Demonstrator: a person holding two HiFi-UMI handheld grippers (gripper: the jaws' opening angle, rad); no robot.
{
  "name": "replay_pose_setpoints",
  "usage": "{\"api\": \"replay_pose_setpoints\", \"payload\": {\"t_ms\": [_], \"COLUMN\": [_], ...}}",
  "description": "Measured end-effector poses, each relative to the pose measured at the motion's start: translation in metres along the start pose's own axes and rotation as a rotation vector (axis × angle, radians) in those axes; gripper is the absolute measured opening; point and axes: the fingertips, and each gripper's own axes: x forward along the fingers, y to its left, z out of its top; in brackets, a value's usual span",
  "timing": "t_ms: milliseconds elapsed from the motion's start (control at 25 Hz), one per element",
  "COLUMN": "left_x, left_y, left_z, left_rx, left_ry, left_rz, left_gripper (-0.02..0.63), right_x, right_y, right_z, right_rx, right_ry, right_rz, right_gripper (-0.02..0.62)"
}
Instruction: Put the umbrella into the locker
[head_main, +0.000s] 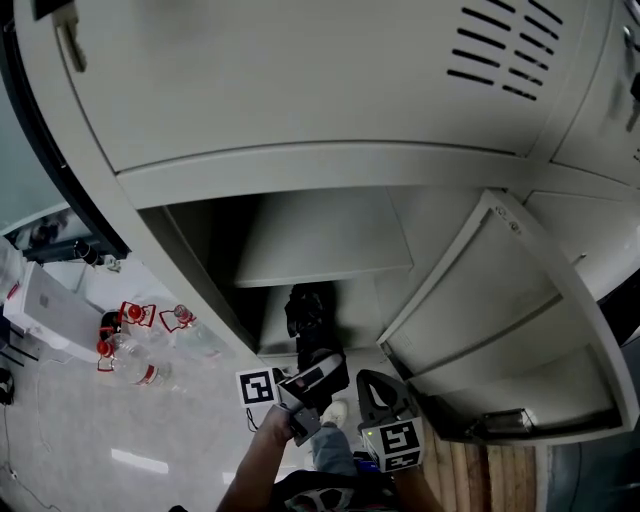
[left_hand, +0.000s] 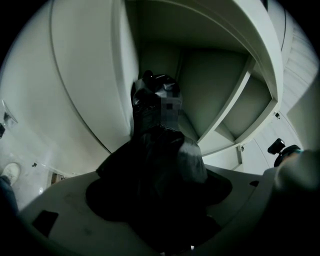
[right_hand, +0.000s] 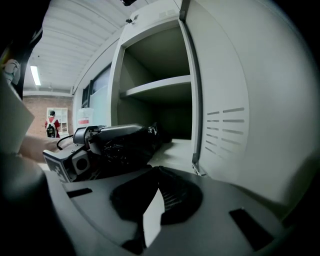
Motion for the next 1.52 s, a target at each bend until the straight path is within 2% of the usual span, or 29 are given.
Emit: {"api": "replay_pose_setpoints", "payload": {"t_ms": [160, 360, 560, 720, 880, 960, 1120, 1200, 1320, 1400, 1520], "left_x": [-0.004, -0.014, -0.024, -0.034, -0.053, -0.061, -0.08, -0.087, -0.091, -0.095, -0.106], "left_y": [0.0, -0.005, -0.008, -0.01, -0.005, -0.004, -0.01, -0.021, -0.035, -0.039, -0.047], "left_z": [0.001, -0.001, -0.004, -0.011, -0.018, -0.021, -0.018, -0.016, -0.017, -0.018, -0.013], "left_rx": [0.017, 0.019, 0.071, 0.109, 0.2, 0.277, 0.537, 0.648, 0.795, 0.884, 0.957], "left_ry": [-0.039, -0.079, -0.099, -0.108, -0.094, -0.071, -0.048, -0.054, -0.052, -0.058, -0.103], "left_rz": [0.043, 0.048, 0.081, 0.104, 0.194, 0.244, 0.397, 0.436, 0.49, 0.533, 0.571], "left_gripper": [0.342, 0.341, 0.341, 0.341, 0.341, 0.341, 0.339, 0.262, 0.077, 0.02, 0.018], "right_x": [-0.006, -0.013, -0.023, -0.033, -0.04, -0.043, -0.051, -0.056, -0.061, -0.064, -0.069], "right_y": [0.002, 0.01, 0.015, 0.017, 0.019, 0.019, 0.023, 0.025, 0.03, 0.034, 0.039], "right_z": [0.004, 0.011, 0.014, 0.017, 0.016, 0.016, 0.019, 0.02, 0.022, 0.023, 0.023], "right_rx": [-0.004, -0.009, -0.016, 0.017, -0.011, -0.018, -0.02, -0.016, -0.027, -0.033, -0.035], "right_ry": [-0.013, -0.035, -0.052, -0.085, -0.082, -0.086, -0.103, -0.113, -0.122, -0.129, -0.133], "right_rz": [-0.005, 0.002, 0.003, 0.002, -0.008, -0.011, -0.017, -0.02, -0.024, -0.024, -0.021], "right_gripper": [0.0, 0.0, 0.0, 0.0, 0.001, 0.0, 0.001, 0.0, 0.0, 0.0, 0.0]}}
